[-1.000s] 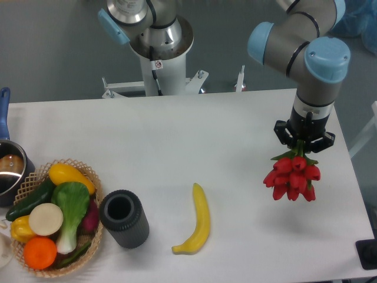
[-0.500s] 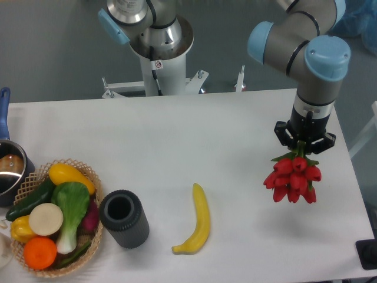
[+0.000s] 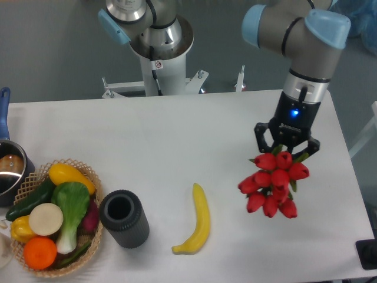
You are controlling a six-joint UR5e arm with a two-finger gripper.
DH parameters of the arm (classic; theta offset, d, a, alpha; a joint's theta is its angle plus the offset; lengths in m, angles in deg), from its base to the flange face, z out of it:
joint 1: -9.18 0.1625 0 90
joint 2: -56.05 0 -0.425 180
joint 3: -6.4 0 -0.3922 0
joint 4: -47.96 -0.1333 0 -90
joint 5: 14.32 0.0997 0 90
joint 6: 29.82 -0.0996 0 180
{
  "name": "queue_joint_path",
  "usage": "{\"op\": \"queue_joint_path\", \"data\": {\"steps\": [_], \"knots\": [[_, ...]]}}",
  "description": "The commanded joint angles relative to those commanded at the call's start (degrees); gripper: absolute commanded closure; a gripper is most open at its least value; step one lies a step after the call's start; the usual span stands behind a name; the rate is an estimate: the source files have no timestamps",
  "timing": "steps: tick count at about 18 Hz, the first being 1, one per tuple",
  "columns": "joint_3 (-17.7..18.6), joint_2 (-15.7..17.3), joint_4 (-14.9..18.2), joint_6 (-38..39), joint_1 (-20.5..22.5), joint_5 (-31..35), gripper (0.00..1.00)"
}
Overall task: Insert the flowers into the vase
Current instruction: 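Lift and carry the red tulips toward the black vase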
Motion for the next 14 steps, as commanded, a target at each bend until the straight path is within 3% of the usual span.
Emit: {"op": "queue_joint_path", "data": {"steps": [10, 14], "knots": [[1.6, 3.9, -1.3, -0.1, -2.1, -22.1, 1.00], [1.1, 3.8, -1.3, -0.1, -3.8, -24.8, 1.00]]}}
